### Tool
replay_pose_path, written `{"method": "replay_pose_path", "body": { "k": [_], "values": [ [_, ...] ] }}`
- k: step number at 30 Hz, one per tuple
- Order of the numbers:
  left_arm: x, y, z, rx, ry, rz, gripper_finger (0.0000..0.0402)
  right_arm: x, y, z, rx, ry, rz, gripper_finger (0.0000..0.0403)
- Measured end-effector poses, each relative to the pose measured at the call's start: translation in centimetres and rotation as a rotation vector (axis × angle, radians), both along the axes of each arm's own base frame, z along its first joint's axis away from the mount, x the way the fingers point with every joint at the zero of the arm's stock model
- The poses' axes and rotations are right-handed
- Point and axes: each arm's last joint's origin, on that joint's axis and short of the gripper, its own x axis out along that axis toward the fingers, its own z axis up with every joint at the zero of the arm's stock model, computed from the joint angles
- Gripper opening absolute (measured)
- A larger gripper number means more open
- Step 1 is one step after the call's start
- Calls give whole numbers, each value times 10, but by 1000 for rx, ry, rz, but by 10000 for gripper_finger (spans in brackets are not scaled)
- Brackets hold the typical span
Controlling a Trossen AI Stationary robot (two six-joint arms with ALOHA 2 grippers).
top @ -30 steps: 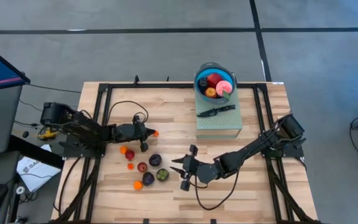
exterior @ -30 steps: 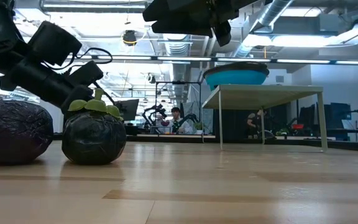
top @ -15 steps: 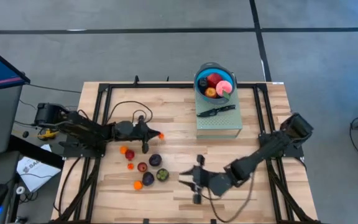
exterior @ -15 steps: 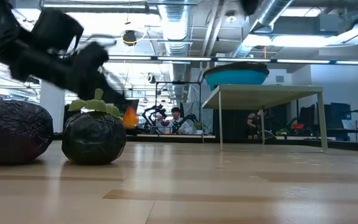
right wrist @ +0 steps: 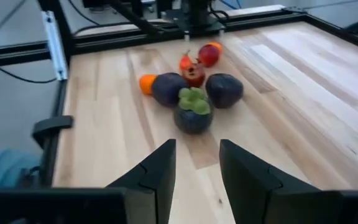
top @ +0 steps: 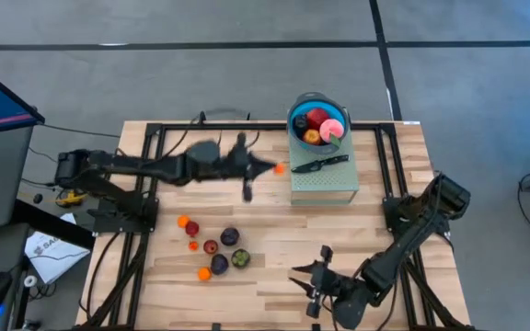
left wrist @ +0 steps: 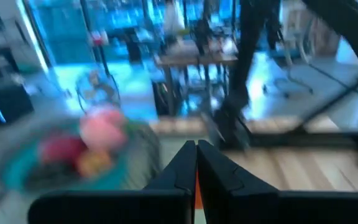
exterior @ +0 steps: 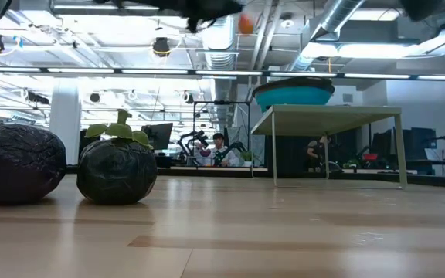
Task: Pick & Place Fruit
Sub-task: Put the top orange peach into the blue strainer bowl on the shelf
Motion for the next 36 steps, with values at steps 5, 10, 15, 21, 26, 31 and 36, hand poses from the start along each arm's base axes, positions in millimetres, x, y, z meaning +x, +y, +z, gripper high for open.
{"method": "replay_pose_path", "body": {
  "k": [5,10,15,21,26,31,36],
  "values": [
    [41,40,9,-2,-8,-18,1,12,-8,-9,0,3,-48,118],
    [78,76,-5,-1,18,44,1,21,-18,-8,11,3,-77,118],
    [93,105,-24,-10,48,98,1,22,-18,-8,11,2,-74,118],
    [95,123,-38,-25,75,136,2,21,-17,-8,13,-1,-72,118],
    [96,123,-39,-19,75,131,11,21,-17,-8,12,0,-71,118],
    [95,123,-44,-20,95,130,9,21,-17,-8,10,1,-70,118],
    [94,123,-48,-21,108,138,6,21,-17,-8,10,1,-71,118]
  ]
}}
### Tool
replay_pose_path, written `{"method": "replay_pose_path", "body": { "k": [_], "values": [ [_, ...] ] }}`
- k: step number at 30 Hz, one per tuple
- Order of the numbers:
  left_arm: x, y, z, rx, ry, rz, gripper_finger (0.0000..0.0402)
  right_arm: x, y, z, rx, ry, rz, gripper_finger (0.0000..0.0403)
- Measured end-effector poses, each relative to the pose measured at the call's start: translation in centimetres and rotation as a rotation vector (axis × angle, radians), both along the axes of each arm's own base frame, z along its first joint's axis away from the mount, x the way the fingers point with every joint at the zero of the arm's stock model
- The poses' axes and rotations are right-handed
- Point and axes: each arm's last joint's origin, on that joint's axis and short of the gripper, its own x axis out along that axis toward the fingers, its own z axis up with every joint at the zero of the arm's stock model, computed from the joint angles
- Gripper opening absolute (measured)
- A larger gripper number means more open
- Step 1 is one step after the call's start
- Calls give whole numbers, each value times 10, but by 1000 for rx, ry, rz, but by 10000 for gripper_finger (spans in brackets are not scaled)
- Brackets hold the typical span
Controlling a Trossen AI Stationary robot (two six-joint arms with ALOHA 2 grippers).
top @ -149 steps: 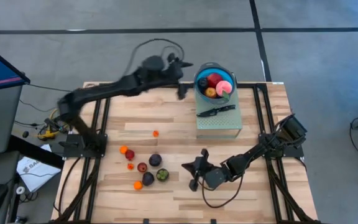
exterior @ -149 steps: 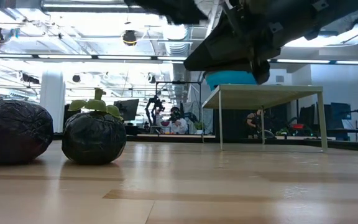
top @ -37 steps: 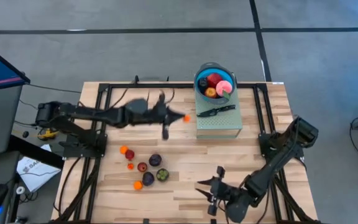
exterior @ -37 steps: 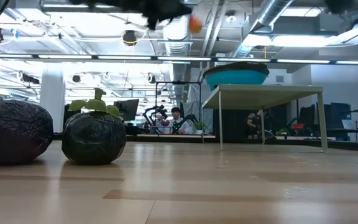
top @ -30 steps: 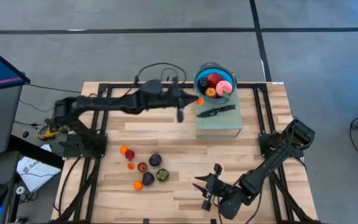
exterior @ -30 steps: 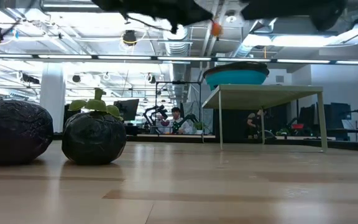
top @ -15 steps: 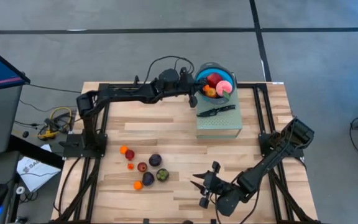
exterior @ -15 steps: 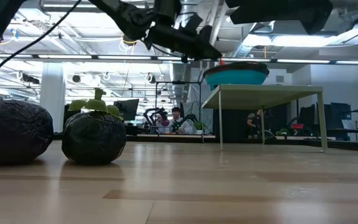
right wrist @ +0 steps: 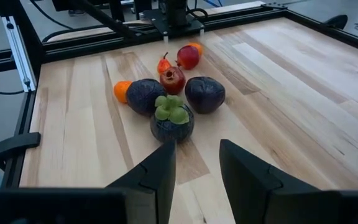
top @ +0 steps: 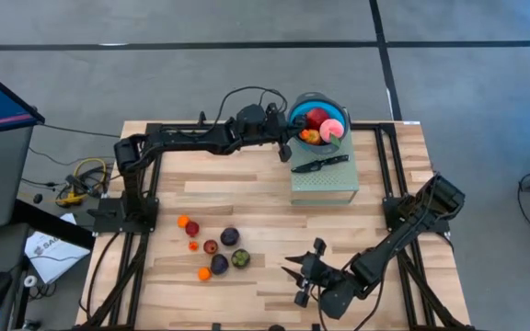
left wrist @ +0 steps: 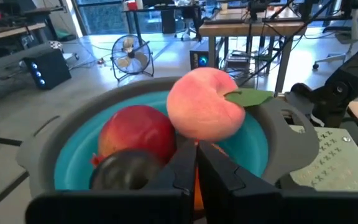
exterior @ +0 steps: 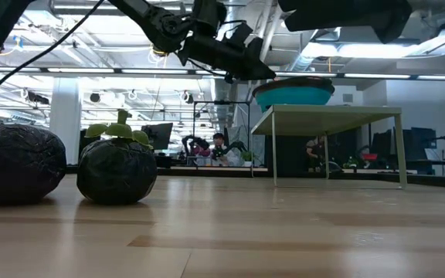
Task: Pick & Place Fruit
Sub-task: Put the top orange peach into the blue strainer bowl on the shelf, then put the violet mangosteen into the blue strainer bowl on the shelf
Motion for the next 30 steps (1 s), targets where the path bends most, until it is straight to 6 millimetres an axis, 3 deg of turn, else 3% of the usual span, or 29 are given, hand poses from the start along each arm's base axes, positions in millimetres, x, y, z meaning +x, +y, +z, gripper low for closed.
{"method": "replay_pose_path", "body": {
  "k": [19,26,30],
  "values": [
    [-3,-1,3,-7,25,6,57,0,0,0,-1,1,0,118],
    [-32,-16,62,23,-82,0,102,2,-3,0,-10,4,-5,118],
    [-59,-30,103,-25,-163,-4,111,8,-10,0,-20,8,-26,118]
  ]
}}
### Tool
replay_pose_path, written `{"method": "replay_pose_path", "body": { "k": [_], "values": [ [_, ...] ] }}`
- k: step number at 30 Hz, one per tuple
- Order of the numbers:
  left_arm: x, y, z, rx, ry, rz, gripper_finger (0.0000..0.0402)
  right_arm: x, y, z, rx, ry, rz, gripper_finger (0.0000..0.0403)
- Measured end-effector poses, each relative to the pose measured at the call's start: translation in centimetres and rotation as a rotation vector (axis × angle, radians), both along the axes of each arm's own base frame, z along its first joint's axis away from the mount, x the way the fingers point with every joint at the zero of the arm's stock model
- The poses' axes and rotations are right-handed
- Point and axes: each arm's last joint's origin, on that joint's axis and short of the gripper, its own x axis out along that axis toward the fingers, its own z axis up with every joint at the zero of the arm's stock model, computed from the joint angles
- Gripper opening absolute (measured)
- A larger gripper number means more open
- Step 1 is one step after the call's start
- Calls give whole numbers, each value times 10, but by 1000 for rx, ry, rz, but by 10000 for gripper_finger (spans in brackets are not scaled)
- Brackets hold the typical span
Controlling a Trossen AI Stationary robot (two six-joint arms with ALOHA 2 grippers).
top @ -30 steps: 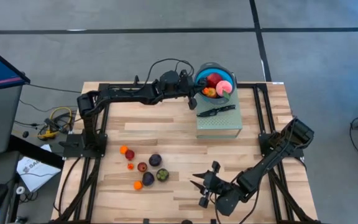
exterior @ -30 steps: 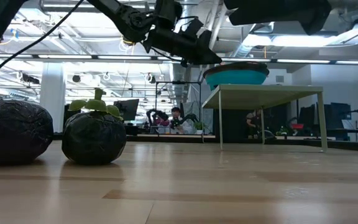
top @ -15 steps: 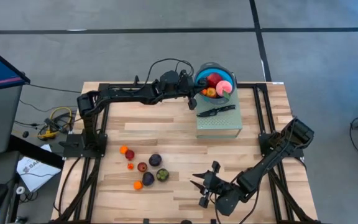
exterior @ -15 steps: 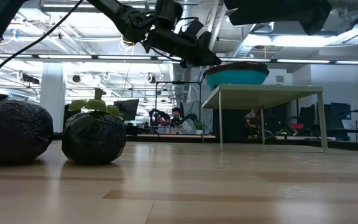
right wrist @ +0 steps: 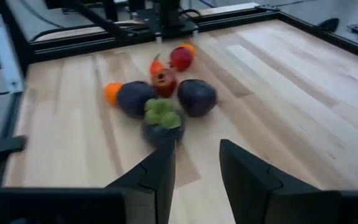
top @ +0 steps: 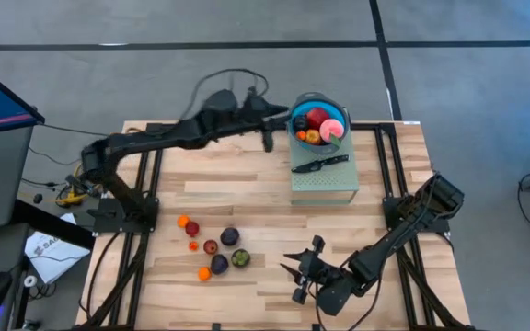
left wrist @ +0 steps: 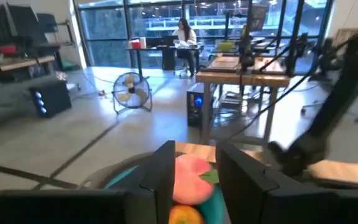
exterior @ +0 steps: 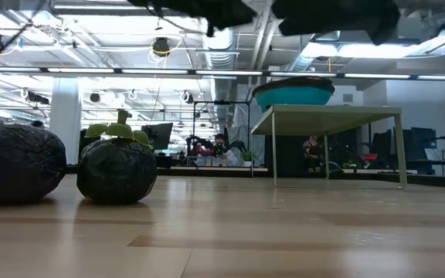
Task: Pick & Place Fruit
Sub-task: Put the violet mangosteen into the blue strainer bowl on the shelf
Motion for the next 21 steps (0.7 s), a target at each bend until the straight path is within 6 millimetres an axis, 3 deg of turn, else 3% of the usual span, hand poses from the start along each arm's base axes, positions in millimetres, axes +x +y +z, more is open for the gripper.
{"method": "replay_pose_path", "body": {
  "k": [5,9,15,21],
  "values": [
    [-46,-27,40,9,26,-42,111,14,-17,-1,18,24,-21,118],
    [-82,-53,56,52,28,-131,111,26,-31,-1,5,94,65,118],
    [-127,-76,37,82,2,-178,111,46,-46,7,-14,77,219,118],
    [-145,-80,-3,87,-12,-174,108,58,-58,11,-33,70,333,118]
  ]
}}
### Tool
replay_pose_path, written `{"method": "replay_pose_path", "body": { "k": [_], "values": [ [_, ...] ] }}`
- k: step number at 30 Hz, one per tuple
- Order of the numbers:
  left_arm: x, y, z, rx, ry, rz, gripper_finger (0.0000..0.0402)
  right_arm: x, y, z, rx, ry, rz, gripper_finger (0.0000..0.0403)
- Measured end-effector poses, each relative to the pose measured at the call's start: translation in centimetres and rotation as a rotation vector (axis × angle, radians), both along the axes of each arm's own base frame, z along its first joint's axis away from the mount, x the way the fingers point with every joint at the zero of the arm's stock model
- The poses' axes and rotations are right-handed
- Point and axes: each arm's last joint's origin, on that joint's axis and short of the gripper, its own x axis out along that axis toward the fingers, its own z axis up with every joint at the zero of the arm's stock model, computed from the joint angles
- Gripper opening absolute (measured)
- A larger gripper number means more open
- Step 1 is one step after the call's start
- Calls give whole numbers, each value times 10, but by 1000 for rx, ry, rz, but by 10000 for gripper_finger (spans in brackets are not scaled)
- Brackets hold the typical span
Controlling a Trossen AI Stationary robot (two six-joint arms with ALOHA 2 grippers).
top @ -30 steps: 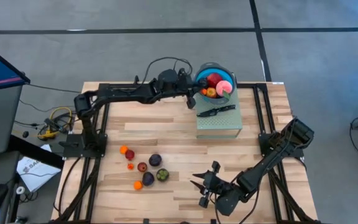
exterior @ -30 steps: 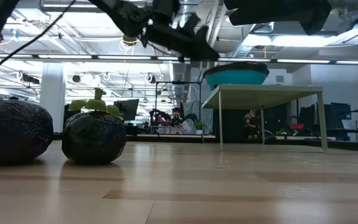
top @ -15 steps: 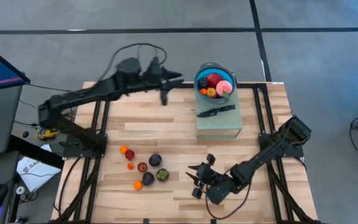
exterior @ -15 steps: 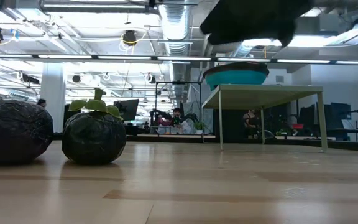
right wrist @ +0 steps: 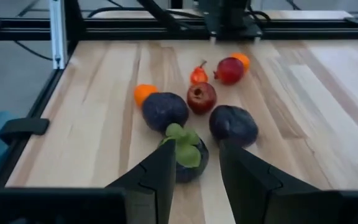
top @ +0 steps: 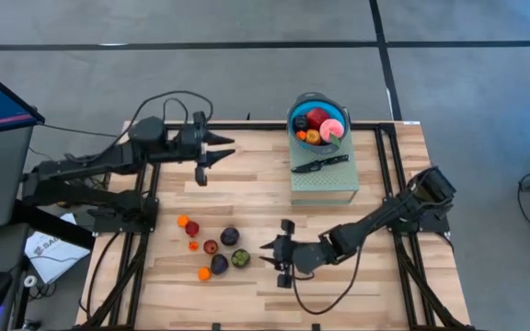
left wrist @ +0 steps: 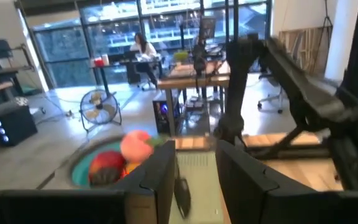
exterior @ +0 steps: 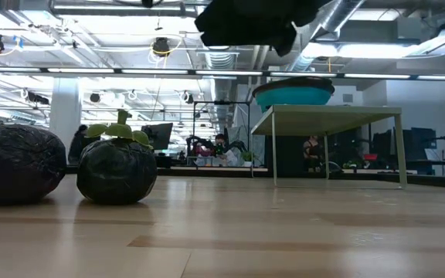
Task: Pick & Place Fruit
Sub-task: Put the violet mangosteen into the blue strainer bowl on the shelf
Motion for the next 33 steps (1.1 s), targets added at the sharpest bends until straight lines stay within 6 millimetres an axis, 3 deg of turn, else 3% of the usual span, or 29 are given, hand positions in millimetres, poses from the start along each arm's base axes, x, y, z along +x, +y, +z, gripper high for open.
{"method": "replay_pose_path", "body": {
  "k": [7,16,33],
  "values": [
    [-7,-2,-37,-21,79,0,108,9,-19,-2,11,30,14,118],
    [-5,-1,-63,-39,152,1,108,22,-55,-1,-24,32,-61,118],
    [-5,-1,-66,-39,150,2,108,24,-62,-1,-11,29,-86,118]
  ]
}}
